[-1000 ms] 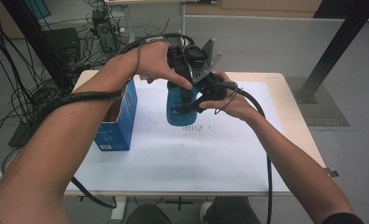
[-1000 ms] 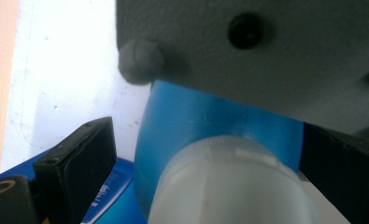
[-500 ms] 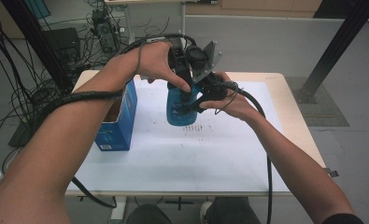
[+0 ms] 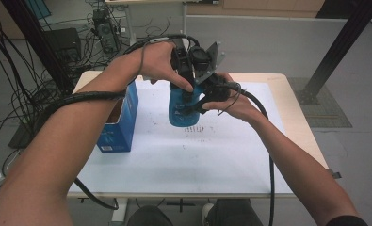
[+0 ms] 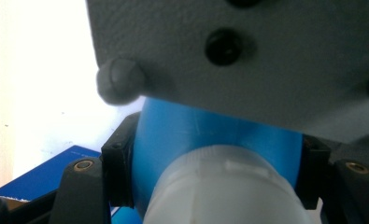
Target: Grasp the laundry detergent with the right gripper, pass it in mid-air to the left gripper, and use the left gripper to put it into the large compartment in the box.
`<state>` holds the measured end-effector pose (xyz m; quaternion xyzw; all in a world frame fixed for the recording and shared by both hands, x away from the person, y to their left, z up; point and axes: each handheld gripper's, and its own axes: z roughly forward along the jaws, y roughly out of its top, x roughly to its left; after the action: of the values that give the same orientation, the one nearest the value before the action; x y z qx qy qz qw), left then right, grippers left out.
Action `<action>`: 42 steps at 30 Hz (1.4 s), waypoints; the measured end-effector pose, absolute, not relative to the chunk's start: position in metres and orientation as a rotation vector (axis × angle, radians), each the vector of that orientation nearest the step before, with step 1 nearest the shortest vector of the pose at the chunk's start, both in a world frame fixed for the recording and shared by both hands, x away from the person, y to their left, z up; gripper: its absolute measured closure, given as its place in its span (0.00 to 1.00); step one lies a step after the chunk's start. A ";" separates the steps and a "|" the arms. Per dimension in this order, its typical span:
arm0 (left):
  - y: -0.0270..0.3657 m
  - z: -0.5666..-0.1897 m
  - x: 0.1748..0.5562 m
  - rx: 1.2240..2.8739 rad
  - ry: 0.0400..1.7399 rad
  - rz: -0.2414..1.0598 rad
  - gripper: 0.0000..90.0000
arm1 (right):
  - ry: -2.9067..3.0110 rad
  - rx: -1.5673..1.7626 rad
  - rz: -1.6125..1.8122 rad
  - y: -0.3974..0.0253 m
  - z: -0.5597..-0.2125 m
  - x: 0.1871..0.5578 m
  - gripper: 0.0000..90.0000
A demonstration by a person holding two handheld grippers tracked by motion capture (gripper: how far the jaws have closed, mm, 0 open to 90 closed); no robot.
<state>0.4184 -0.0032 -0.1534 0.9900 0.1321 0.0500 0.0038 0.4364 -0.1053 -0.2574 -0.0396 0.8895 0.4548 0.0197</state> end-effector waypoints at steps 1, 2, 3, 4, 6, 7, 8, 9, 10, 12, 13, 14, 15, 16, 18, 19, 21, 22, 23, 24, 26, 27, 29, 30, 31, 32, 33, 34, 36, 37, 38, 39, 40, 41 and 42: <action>-0.003 -0.153 0.419 3.104 0.414 0.157 0.39 | 2.760 -0.123 1.410 -0.105 -0.257 0.437 0.48; -0.004 -0.154 0.419 3.105 0.414 0.157 0.39 | 2.761 -0.123 1.410 -0.105 -0.258 0.437 0.48; -0.004 -0.154 0.419 3.106 0.415 0.156 0.39 | 2.762 -0.123 1.410 -0.105 -0.258 0.437 0.48; -0.004 -0.154 0.419 3.108 0.413 0.158 0.40 | 2.763 -0.121 1.411 -0.106 -0.258 0.437 0.48; -0.004 -0.154 0.419 3.108 0.413 0.160 0.40 | 2.762 -0.122 1.411 -0.106 -0.258 0.437 0.48; -0.004 -0.154 0.419 3.108 0.413 0.160 0.40 | 2.763 -0.122 1.409 -0.106 -0.258 0.437 0.48; -0.004 -0.155 0.419 3.108 0.414 0.159 0.40 | 2.764 -0.122 1.409 -0.106 -0.258 0.437 0.48; -0.004 -0.155 0.419 3.111 0.414 0.154 0.40 | 2.765 -0.123 1.410 -0.106 -0.259 0.437 0.48; -0.004 -0.154 0.419 3.119 0.414 0.147 0.40 | 2.766 -0.125 1.409 -0.106 -0.259 0.437 0.48; -0.004 -0.156 0.419 3.116 0.414 0.150 0.40 | 2.770 -0.128 1.406 -0.105 -0.259 0.437 0.48; -0.004 -0.156 0.419 3.118 0.415 0.150 0.40 | 2.770 -0.129 1.407 -0.105 -0.259 0.437 0.48; -0.004 -0.156 0.418 3.121 0.416 0.147 0.40 | 2.771 -0.129 1.410 -0.104 -0.260 0.436 0.48; -0.003 -0.156 0.418 3.119 0.418 0.148 0.40 | 2.771 -0.129 1.411 -0.104 -0.260 0.436 0.48; -0.003 -0.156 0.418 3.116 0.420 0.152 0.40 | 2.771 -0.129 1.412 -0.104 -0.260 0.436 0.48; -0.002 -0.156 0.418 3.123 0.421 0.148 0.40 | 2.769 -0.133 1.413 -0.103 -0.260 0.436 0.48; -0.002 -0.155 0.418 3.121 0.424 0.151 0.40 | 2.769 -0.133 1.415 -0.103 -0.260 0.436 0.48; -0.001 -0.155 0.418 3.122 0.422 0.150 0.40 | 2.767 -0.134 1.420 -0.102 -0.260 0.436 0.48; -0.001 -0.155 0.418 3.120 0.421 0.153 0.40 | 2.766 -0.135 1.421 -0.102 -0.260 0.436 0.48; -0.001 -0.155 0.418 3.117 0.419 0.158 0.40 | 2.766 -0.135 1.423 -0.101 -0.260 0.436 0.48; -0.001 -0.155 0.418 3.114 0.421 0.158 0.40 | 2.765 -0.134 1.424 -0.101 -0.260 0.436 0.48; 0.000 -0.155 0.418 3.119 0.421 0.155 0.40 | 2.765 -0.134 1.425 -0.101 -0.260 0.437 0.48; 0.000 -0.155 0.418 3.122 0.422 0.154 0.40 | 2.765 -0.135 1.423 -0.101 -0.260 0.437 0.48; 0.000 -0.156 0.418 3.122 0.423 0.153 0.40 | 2.763 -0.137 1.418 -0.101 -0.260 0.437 0.48; 0.000 -0.156 0.418 3.121 0.421 0.152 0.40 | 2.764 -0.137 1.420 -0.100 -0.261 0.437 0.48; 0.000 -0.156 0.418 3.115 0.421 0.155 0.40 | 2.763 -0.138 1.421 -0.101 -0.261 0.437 0.48; 0.000 -0.157 0.418 3.114 0.422 0.154 0.40 | 2.764 -0.137 1.425 -0.101 -0.261 0.437 0.48; 0.000 -0.157 0.418 3.115 0.420 0.153 0.40 | 2.765 -0.134 1.428 -0.101 -0.262 0.436 0.48; 0.000 -0.157 0.418 3.115 0.421 0.156 0.40 | 2.766 -0.133 1.430 -0.101 -0.262 0.436 0.48; -0.001 -0.158 0.418 3.118 0.423 0.150 0.40 | 2.764 -0.135 1.426 -0.101 -0.262 0.437 0.48; -0.001 -0.157 0.419 3.130 0.423 0.139 0.40 | 2.765 -0.136 1.424 -0.101 -0.263 0.437 0.48; -0.001 -0.158 0.419 3.129 0.425 0.132 0.40 | 2.768 -0.137 1.423 -0.101 -0.263 0.437 0.48; -0.001 -0.158 0.419 3.130 0.425 0.129 0.40 | 2.772 -0.139 1.424 -0.101 -0.263 0.437 0.48; -0.001 -0.158 0.419 3.129 0.425 0.126 0.40 | 2.773 -0.139 1.424 -0.101 -0.263 0.437 0.48; -0.001 -0.158 0.419 3.126 0.427 0.123 0.40 | 2.774 -0.140 1.427 -0.101 -0.264 0.436 0.48; -0.001 -0.158 0.419 3.128 0.428 0.122 0.40 | 2.775 -0.140 1.429 -0.101 -0.264 0.436 0.47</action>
<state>0.4188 -0.0007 -0.1585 0.9900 0.1355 0.0387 -0.0090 0.4365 -0.1008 -0.2639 -0.0449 0.8881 0.4574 0.0084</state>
